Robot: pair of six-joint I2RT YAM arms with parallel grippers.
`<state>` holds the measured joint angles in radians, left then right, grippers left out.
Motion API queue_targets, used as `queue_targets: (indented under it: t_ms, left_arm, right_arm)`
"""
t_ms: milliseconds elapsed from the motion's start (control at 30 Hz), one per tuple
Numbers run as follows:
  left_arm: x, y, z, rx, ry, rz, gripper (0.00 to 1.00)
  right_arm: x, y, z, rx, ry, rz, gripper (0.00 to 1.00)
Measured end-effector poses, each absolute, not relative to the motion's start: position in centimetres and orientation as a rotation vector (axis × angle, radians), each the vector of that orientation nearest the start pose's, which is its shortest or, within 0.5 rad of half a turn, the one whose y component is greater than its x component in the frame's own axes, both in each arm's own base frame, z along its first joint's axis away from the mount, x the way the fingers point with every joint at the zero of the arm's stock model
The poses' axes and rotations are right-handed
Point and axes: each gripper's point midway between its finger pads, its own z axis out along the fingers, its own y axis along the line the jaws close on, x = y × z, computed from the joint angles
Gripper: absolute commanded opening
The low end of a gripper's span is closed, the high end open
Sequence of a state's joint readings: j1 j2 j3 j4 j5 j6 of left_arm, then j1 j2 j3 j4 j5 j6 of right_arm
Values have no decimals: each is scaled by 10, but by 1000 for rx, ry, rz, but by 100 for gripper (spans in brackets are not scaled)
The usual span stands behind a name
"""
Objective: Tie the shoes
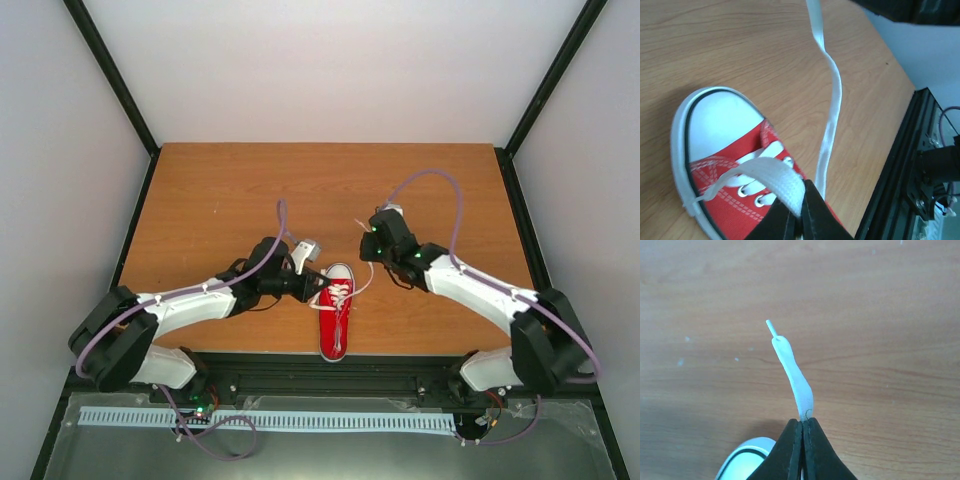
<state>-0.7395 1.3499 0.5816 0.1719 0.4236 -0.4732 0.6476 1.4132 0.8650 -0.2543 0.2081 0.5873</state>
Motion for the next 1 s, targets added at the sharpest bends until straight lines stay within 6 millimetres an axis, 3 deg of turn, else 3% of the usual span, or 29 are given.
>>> queue_targets:
  t_ms: [100, 500, 733, 1000]
  left_arm:
    - [224, -312, 121, 645, 2245, -1163, 9]
    - [216, -345, 126, 854, 2192, -1336, 23]
    - [217, -360, 125, 906, 2181, -1370, 31]
    - [228, -360, 119, 868, 2202, -1296, 32]
  right_arm:
    - [326, 203, 151, 33, 2302, 416, 3]
    - [304, 200, 218, 20, 2121, 606, 3]
    - [303, 205, 222, 3, 2117, 635, 3]
    - [301, 206, 229, -6, 2103, 657, 3]
